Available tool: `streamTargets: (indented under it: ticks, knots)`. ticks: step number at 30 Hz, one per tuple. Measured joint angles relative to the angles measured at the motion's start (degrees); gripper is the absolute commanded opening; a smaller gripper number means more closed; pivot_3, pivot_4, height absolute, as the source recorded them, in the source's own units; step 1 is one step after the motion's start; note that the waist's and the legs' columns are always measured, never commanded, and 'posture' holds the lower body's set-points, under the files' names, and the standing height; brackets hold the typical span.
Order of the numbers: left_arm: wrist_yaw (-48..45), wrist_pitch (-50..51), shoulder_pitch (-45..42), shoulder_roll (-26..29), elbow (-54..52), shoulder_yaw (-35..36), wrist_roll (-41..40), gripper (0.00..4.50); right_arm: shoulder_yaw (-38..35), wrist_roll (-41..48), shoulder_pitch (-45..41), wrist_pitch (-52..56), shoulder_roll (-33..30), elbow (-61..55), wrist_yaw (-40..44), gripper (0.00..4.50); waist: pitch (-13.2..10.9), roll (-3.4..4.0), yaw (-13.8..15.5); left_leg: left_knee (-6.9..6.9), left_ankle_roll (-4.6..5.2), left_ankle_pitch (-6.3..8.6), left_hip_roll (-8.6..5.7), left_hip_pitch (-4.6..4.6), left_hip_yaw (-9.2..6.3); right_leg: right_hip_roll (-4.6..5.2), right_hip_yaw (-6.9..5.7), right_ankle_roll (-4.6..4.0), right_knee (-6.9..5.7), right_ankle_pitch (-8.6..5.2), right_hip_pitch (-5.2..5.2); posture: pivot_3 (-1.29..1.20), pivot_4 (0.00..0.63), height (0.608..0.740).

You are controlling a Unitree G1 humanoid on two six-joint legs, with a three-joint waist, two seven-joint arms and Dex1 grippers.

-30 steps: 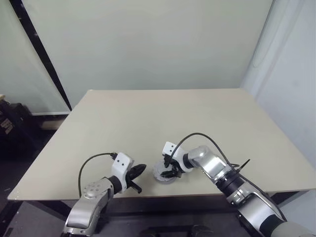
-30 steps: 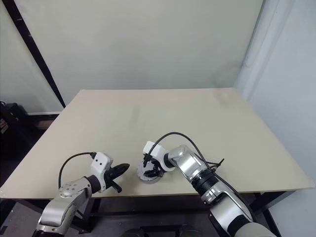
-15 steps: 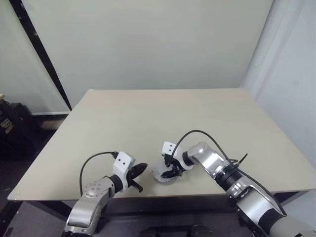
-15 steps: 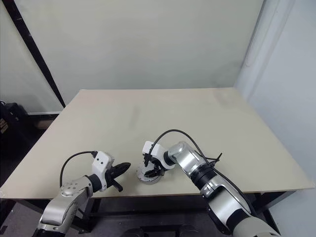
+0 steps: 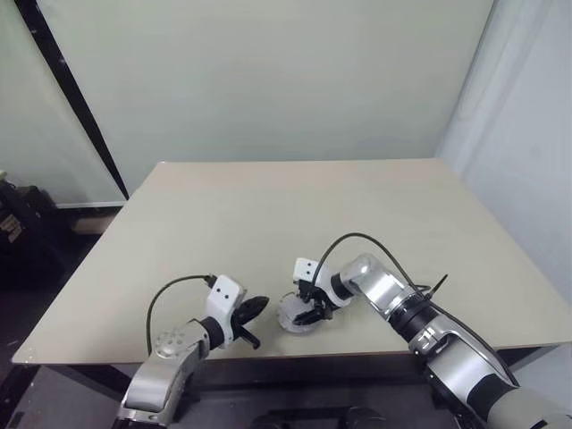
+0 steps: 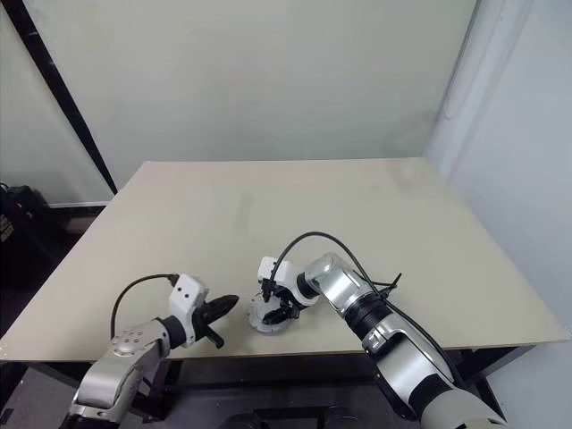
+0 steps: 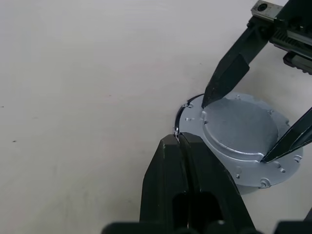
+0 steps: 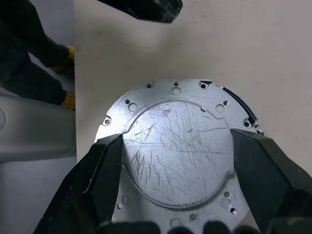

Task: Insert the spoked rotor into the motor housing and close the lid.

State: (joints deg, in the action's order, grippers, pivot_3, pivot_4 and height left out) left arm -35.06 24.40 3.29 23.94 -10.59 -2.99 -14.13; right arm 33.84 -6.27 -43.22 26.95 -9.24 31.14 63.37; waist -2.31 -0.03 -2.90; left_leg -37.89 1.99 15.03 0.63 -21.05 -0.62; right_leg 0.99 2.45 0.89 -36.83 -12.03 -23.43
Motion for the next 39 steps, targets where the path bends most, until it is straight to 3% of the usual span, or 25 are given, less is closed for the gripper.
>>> streamTargets:
  ticks: [15,39]
  knots:
    - [0.0,0.3,0.0,0.0,0.0,-0.1,0.0,0.00,-5.2,0.6,3.5,6.1,2.9,-3.2,-5.4,3.22,0.0,0.00,-0.1,0.01,-0.01,0.00,0.07,0.14,0.02,-0.04,-0.01,-0.02,-0.09,0.00,0.01,0.00,0.000,0.740]
    - [0.4,1.2,-1.8,1.1,1.9,3.0,-0.8,0.00,-2.5,-0.7,6.4,8.1,2.6,-8.8,-11.5,3.22,0.0,0.00,-0.3,0.03,-0.02,0.01,0.12,0.33,0.01,-0.04,-0.05,-0.03,-0.08,-0.01,0.04,0.00,0.000,0.740]
